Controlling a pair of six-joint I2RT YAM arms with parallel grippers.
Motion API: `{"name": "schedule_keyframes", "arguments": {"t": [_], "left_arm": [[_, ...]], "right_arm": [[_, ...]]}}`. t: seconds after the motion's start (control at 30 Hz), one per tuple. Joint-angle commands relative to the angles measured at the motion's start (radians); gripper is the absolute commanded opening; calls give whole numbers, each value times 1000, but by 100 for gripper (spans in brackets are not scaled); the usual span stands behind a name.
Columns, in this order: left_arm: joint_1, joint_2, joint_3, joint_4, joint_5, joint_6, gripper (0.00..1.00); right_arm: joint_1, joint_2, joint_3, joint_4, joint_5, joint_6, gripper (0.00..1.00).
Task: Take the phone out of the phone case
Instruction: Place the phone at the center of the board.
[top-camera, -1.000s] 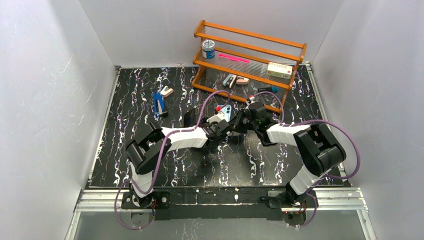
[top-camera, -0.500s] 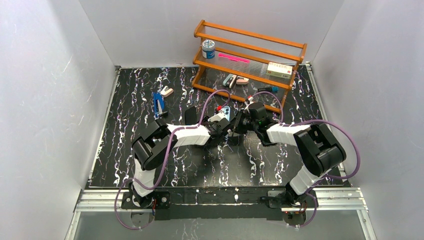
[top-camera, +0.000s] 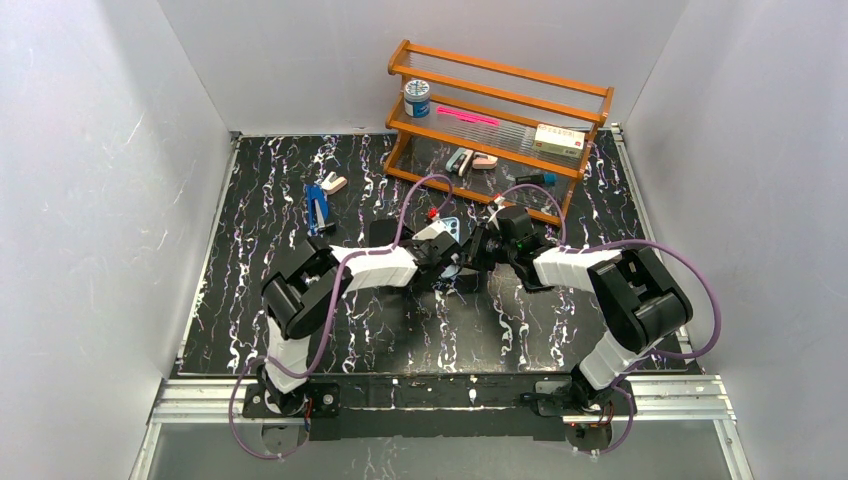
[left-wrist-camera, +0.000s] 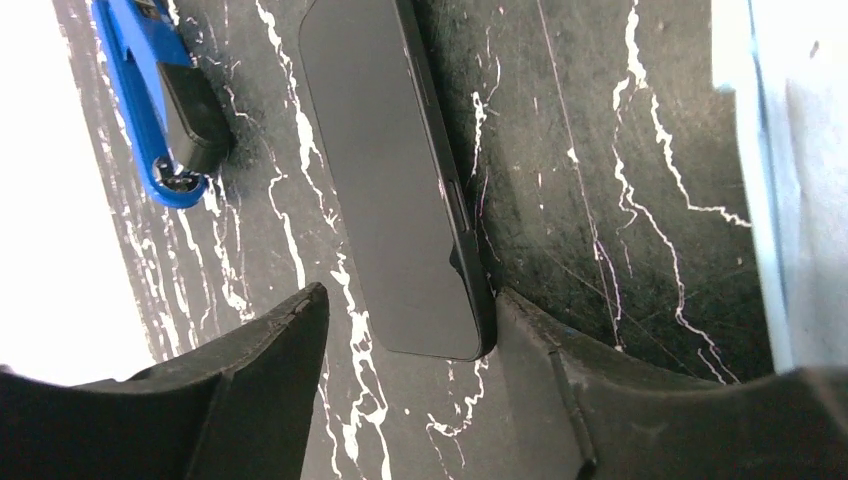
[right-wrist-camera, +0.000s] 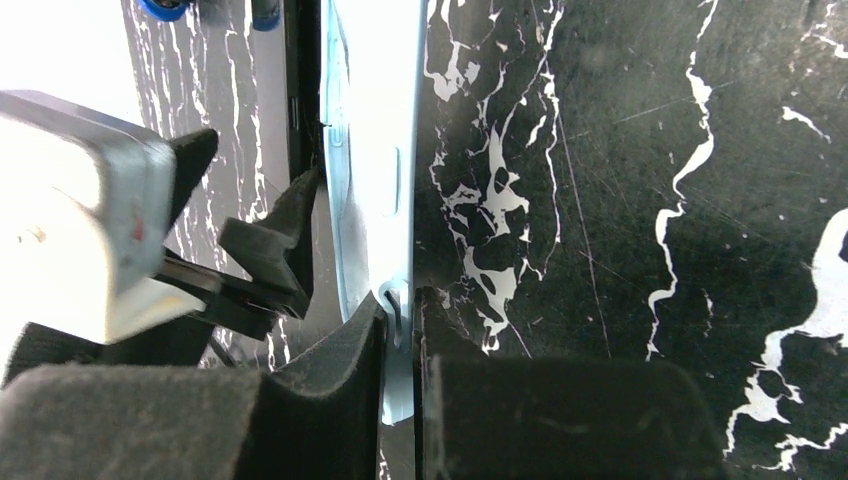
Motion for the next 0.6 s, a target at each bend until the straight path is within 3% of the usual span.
{"name": "schedule_keyframes", "arguments": {"t": [0.0,0.2,0.33,0.37,0.4,0.57], "left_arm": [[30,-68,25,-22,58,-55,62],[62,-166,8,-17,151,-87,70],[99,-236,1,-21,208,-105,80],[106,-255,3,-28,214,-111,94],[113,-278,6,-39,219,-122,98],[185,-434,8,-96,289,-167,98]], "right_arm": [[0,-32,40,-11,-19,-41,1],[0,-5,77,-32,-40,-59,1],[-1,29,114,-34,-68,-56,1],[-1,38,125,-35,-69,-52,1],[-1,45,135,-37,-70,-49,1],[0,96,185,-23,-75,-11,1]]}}
